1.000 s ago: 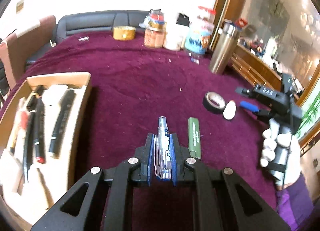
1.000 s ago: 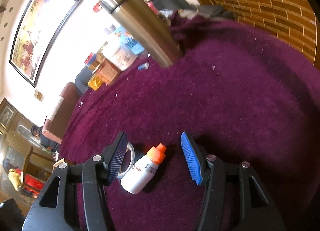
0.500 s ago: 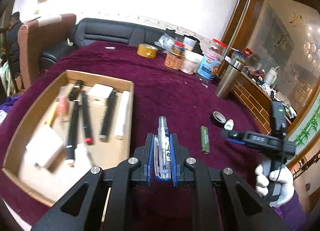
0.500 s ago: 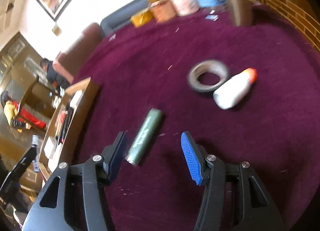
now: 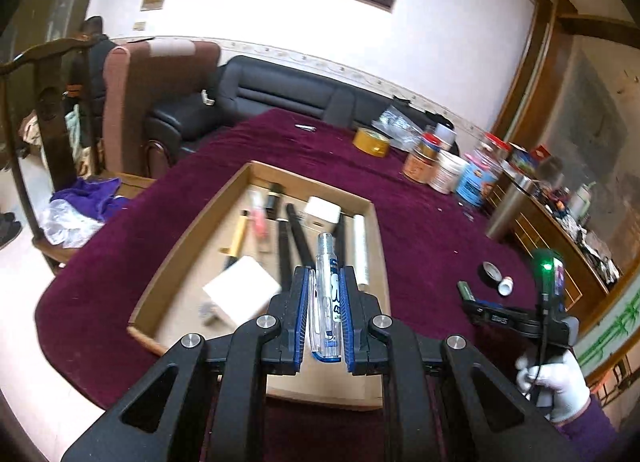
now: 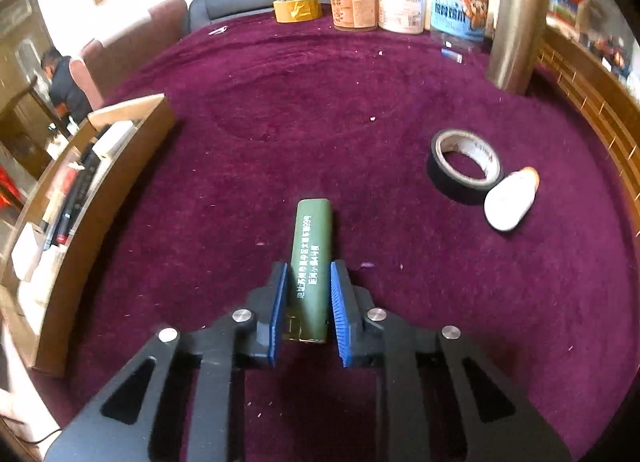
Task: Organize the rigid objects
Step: 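Grasp the green cylinder with the right tool while the left tool holds the blue pen, then carry the blue pen and green cylinder into the box and open both tools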
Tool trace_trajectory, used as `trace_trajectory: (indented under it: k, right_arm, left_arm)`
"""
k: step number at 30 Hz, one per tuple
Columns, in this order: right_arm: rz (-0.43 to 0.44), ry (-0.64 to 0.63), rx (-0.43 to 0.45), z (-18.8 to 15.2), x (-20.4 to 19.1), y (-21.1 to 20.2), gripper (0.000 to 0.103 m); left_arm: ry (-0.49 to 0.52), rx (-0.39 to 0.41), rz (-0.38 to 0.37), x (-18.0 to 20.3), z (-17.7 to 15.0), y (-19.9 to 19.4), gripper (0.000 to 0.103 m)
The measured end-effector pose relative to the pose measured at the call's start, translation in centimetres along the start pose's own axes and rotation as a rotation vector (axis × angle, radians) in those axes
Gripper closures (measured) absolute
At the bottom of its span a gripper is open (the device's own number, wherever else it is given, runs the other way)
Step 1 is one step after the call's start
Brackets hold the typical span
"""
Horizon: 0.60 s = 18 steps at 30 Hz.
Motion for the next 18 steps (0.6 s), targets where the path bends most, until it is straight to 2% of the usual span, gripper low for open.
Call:
trace_trajectory:
  k: [6,11,15,18]
  right_arm:
    - [0.136,0.044,0.028,0.0,-1.9,-1.7,0.086]
    - [0.238,0.016,0.039,0.7,-5.5,-2.9,0.093]
    - [0.247,-0.037,0.029,1.1,-7.9,-2.5,0.093]
    - [0.241,-0.041,0.019,1.4,-7.6,-2.0,0.093]
  left_arm:
    - [0.004,-0.012,0.060,-2.2,-0.4,0.6,0.091]
    - [0.035,-0.045,0.112,-3.5,-0.8,2.2,0.091]
    - [0.045,-0.083,0.144,-4.7,-1.1,4.0,0.091]
    - [0.043,-0.106,0.149,-5.4,-1.2,4.9,0.091]
Point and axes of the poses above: each gripper's, at about its wrist camera, not at the fingertips, and y roughly the way its jaws point, x to its right, z to its top, the point moved 10 cm from there along y, roughly the way its jaws point, and after that the axes turned 11 degrees about z, right-handed, at the moved point
